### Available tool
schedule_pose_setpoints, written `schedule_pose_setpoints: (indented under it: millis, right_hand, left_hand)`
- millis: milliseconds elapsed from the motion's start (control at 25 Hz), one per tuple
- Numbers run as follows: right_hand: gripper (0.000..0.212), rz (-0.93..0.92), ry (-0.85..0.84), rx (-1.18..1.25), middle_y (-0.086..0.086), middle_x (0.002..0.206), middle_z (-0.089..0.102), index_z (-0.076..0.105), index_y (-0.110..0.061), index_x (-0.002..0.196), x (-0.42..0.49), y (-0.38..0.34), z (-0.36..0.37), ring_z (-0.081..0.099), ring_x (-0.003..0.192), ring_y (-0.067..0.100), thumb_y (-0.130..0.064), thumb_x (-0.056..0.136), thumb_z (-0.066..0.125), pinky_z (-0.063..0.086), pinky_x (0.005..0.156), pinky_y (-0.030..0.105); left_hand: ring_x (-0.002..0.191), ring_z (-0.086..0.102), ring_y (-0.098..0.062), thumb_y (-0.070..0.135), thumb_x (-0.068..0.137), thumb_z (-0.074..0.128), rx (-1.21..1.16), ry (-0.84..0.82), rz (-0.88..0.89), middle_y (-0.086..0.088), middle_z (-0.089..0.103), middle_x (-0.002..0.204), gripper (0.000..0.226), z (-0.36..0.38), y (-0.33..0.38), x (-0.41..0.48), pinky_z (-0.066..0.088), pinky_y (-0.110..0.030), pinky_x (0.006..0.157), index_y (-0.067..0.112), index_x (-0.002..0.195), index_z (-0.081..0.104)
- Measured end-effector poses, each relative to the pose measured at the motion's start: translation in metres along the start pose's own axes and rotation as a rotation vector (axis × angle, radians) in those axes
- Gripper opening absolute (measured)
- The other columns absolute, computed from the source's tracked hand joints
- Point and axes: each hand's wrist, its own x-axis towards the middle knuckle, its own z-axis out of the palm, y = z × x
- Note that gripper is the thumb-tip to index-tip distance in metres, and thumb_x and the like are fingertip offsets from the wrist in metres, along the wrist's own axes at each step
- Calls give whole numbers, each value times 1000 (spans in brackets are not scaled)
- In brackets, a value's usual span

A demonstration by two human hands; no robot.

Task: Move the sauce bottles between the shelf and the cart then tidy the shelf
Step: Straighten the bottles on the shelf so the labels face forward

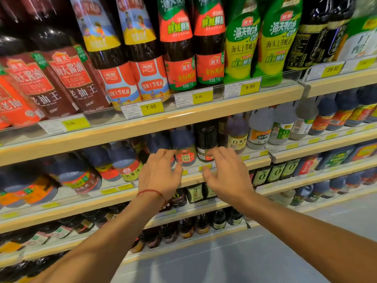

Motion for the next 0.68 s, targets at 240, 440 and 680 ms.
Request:
schedule_pose_setpoints:
  millis: [240,440,680]
  right_hand:
    - [33,146,108,37,0,116,62,65,-15,121,16,-30,53,53,114,21,-30,92,68,45,97,37]
    - [34,216,168,134,-2,118,62,64,-18,123,38,-16,104,53,116,18,-32,92,67,49,97,38]
    - [51,225,265,349,0,127,58,54,-15,135,66,3,156,57,118,18,-27,90,74,50,101,40]
  left_hand:
    - [120,52,-17,40,95,52,-232,-52,79,7,54,130,40,31,-53,35,46,-36,98,26,133,54]
    - [117,53,-25,37,96,56,-305,10,37,-8,60,120,46,67,-60,67,41,-32,95,17,137,51]
    - [111,58,-29,28,96,57,-434,114,54,-17,60,120,44,93,-50,77,47,-34,90,3,131,48]
